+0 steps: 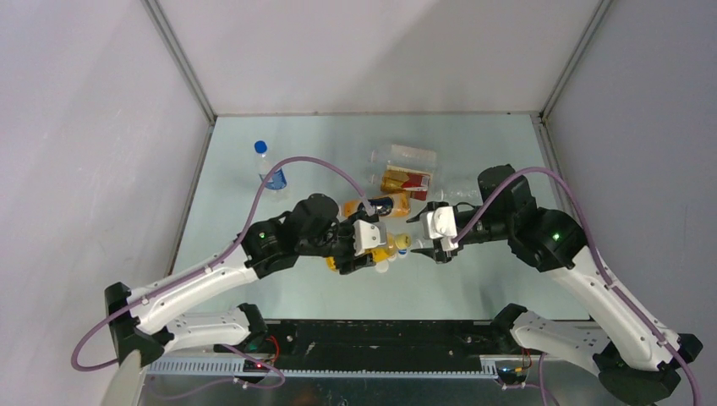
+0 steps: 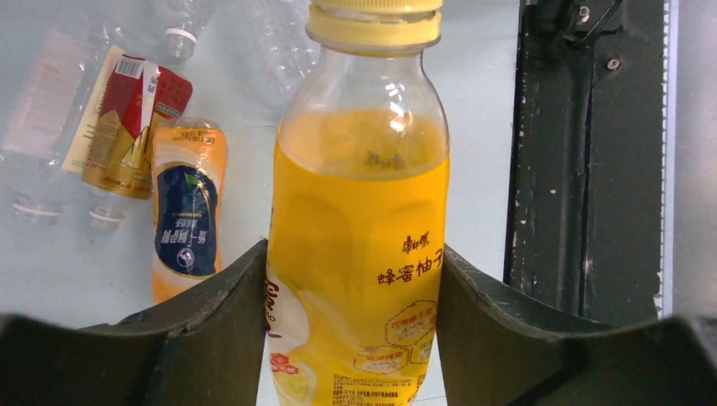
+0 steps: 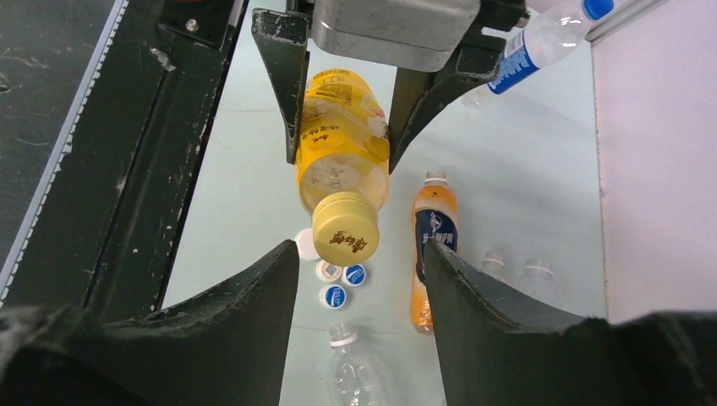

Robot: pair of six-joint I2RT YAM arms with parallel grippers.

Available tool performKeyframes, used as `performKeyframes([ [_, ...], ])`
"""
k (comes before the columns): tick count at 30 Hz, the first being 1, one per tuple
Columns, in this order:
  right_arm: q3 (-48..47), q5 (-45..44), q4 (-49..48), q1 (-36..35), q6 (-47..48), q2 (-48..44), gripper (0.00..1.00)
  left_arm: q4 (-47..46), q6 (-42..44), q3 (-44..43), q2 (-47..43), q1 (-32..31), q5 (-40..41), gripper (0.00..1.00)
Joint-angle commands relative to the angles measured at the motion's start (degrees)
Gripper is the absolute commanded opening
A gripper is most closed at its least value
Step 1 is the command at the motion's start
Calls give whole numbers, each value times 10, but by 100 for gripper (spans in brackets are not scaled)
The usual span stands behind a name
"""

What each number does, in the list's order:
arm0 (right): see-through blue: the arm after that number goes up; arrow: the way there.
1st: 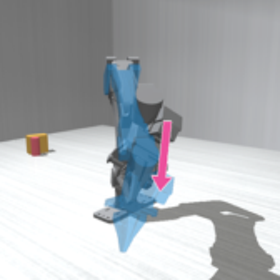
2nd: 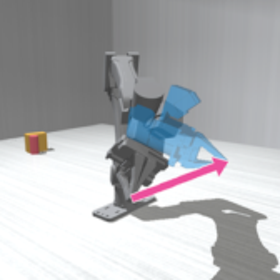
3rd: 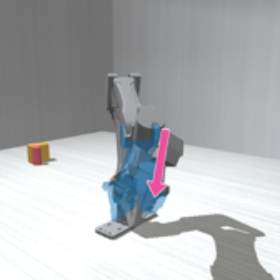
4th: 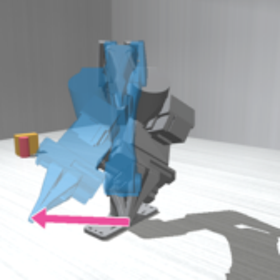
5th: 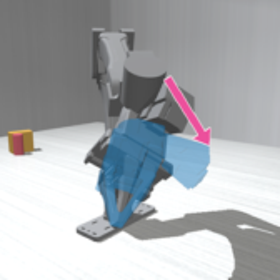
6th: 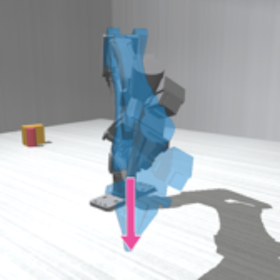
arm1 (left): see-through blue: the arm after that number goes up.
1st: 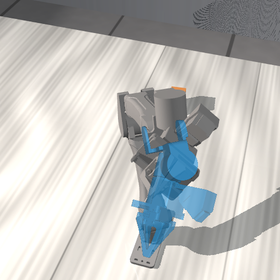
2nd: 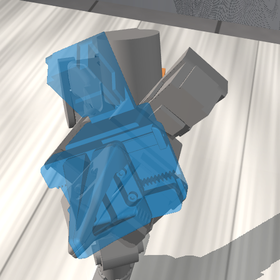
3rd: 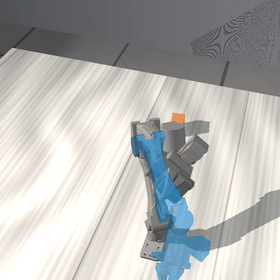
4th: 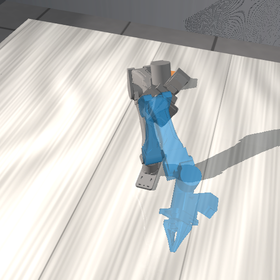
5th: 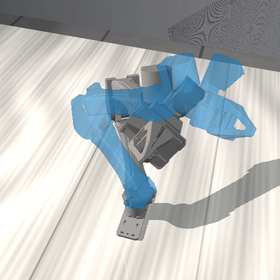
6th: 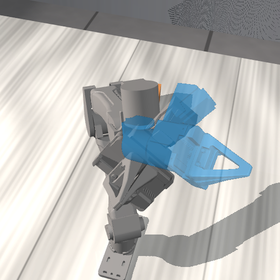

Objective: Screw on the bottle caps

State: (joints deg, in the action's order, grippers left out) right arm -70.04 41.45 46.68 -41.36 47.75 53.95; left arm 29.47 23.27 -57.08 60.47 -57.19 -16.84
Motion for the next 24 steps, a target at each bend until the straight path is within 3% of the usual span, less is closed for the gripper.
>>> performKeyframes([
  [1,-6,15,14,-8,34,6,57,-3,-12,-32,3,3,-27,0],
  [16,-6,11,6,-30,15,33,40,-9,-18,-38,8,3,-35,0],
  [21,-6,4,4,-32,-10,39,24,-11,-19,-39,5,3,-26,0],
  [24,-6,-14,0,-33,-46,48,2,-25,-23,-39,-2,3,-9,0],
])
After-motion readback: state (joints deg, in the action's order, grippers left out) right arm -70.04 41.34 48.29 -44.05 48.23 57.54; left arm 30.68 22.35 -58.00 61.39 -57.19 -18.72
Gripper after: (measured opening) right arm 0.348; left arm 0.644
